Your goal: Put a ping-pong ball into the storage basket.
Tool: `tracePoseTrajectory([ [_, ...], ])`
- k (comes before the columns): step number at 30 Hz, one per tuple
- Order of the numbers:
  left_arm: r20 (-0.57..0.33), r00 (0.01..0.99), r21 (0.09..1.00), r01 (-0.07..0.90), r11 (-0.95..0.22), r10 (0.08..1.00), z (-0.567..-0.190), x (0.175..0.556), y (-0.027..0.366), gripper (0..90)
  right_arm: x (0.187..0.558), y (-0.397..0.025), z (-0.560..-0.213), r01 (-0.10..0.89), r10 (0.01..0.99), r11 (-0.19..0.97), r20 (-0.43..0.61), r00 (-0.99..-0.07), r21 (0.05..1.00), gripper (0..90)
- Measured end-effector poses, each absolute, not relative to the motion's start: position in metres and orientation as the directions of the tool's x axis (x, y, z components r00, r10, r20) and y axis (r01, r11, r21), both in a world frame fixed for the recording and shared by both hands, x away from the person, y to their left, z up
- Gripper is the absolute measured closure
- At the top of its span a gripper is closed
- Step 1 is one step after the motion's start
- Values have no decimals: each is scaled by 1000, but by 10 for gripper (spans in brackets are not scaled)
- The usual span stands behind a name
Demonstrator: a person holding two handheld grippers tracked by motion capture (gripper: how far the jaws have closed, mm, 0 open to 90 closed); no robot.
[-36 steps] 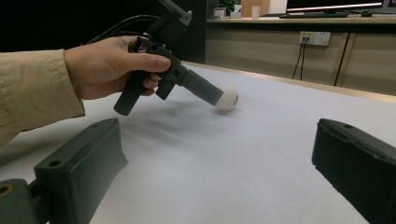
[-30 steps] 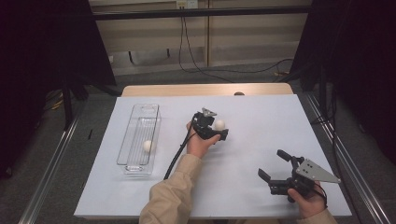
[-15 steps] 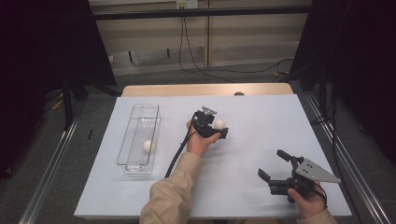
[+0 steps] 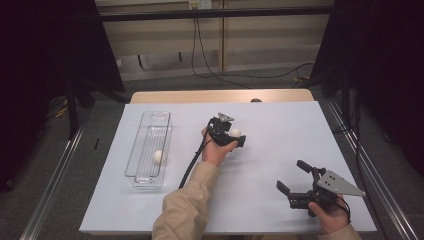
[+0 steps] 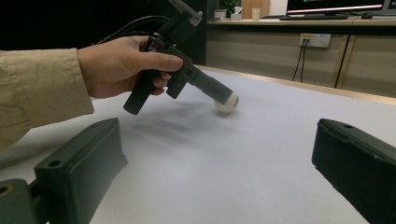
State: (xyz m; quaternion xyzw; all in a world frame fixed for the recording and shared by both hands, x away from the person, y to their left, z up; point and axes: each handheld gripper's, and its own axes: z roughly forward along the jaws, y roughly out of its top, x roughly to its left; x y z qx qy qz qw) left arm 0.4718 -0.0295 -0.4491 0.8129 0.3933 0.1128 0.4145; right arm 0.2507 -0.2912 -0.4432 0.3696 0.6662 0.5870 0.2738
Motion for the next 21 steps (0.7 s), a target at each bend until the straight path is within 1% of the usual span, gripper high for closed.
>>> tracePoseTrajectory([
  [8, -136, 664, 773, 536, -341, 735, -450, 473, -30, 188, 250, -291, -443, 170, 814, 39, 67, -577, 985, 14],
  [10, -124, 670, 775, 526, -351, 732, -451, 474, -31, 222, 250, -291, -443, 170, 815, 38, 68, -576, 985, 14],
  [13, -132, 668, 780, 526, -339, 732, -453, 475, -31, 257, 250, -291, -443, 170, 814, 39, 67, -576, 985, 14],
  [17, -122, 676, 783, 516, -349, 727, -456, 477, -31, 294, 251, -291, -443, 171, 815, 38, 69, -576, 985, 14],
  [21, -134, 675, 781, 522, -342, 726, -458, 478, -32, 330, 250, -292, -443, 171, 815, 38, 69, -576, 985, 14],
])
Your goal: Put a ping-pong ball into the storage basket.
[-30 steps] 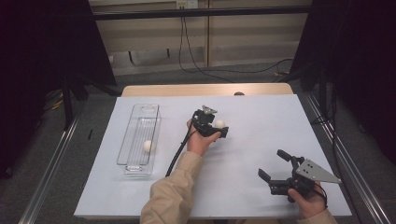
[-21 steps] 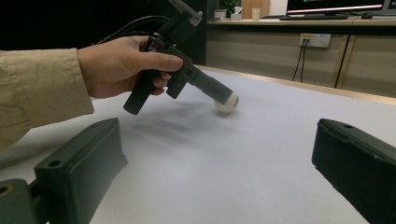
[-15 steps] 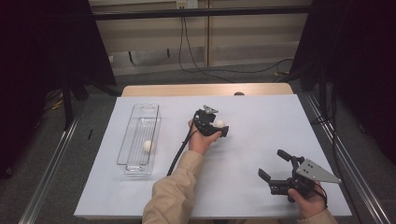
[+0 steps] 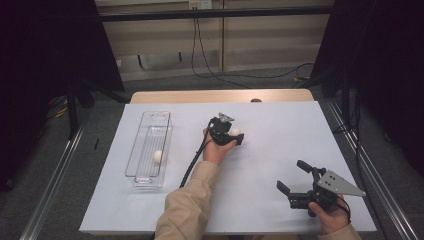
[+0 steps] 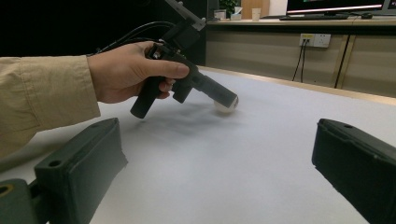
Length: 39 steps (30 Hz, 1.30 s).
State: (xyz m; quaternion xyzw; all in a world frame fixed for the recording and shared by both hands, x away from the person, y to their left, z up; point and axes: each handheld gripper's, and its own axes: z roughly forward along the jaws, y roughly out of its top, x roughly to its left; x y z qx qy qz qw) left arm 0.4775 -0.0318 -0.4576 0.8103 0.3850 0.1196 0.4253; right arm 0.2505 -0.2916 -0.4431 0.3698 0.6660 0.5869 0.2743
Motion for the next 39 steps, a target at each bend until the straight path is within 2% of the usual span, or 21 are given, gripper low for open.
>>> tracePoseTrajectory([
  [13, -125, 677, 772, 525, -358, 725, -460, 481, -33, 408, 250, -291, -443, 171, 814, 36, 70, -577, 985, 14],
  [39, -110, 679, 763, 526, -377, 726, -466, 483, -42, 495, 250, -292, -443, 173, 816, 31, 76, -574, 984, 15],
])
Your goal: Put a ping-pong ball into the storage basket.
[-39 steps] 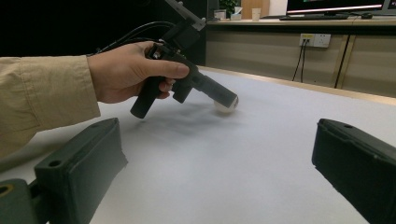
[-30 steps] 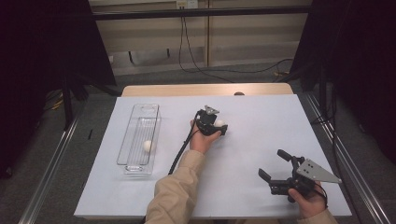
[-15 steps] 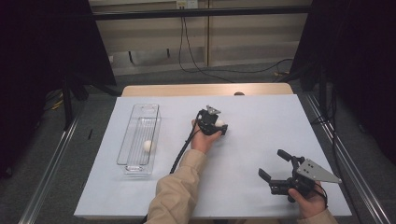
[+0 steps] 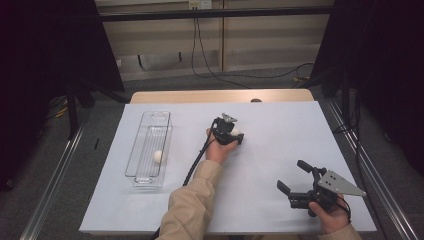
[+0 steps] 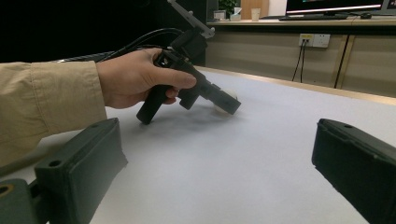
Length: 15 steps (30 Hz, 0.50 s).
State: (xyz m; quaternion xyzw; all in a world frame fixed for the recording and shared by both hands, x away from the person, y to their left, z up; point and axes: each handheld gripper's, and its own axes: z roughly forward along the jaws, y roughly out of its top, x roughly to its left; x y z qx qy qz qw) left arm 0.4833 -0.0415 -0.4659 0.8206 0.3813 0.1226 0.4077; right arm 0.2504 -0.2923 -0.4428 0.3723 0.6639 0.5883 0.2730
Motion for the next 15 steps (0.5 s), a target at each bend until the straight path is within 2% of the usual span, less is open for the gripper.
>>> tracePoseTrajectory([
  [15, -113, 692, 745, 534, -400, 713, -462, 481, -40, 510, 251, -292, -443, 171, 816, 33, 72, -573, 985, 15],
])
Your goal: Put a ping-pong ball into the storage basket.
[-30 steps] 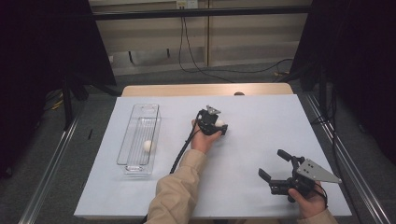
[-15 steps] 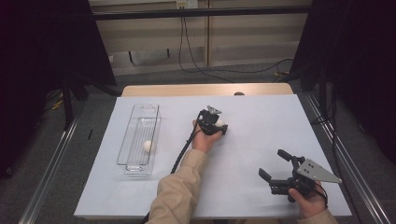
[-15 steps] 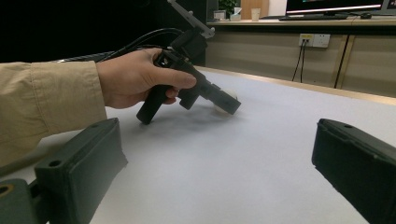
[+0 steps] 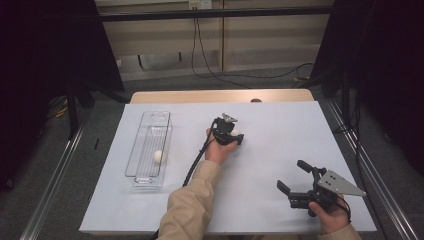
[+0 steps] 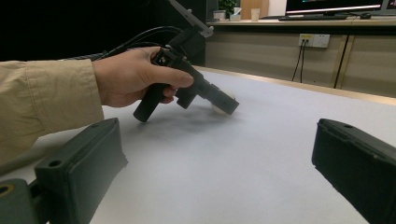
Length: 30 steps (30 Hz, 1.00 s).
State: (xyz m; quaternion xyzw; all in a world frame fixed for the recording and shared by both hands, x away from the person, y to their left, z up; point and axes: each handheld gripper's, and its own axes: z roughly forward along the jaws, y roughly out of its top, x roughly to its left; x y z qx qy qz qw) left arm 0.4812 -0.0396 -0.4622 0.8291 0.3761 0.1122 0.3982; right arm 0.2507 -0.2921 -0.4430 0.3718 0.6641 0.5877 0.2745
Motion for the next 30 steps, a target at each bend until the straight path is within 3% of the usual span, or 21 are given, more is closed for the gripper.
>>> tracePoseTrajectory([
  [30, -175, 710, 754, 542, -370, 682, -435, 460, -12, 511, 251, -291, -443, 169, 815, 38, 67, -576, 985, 15],
])
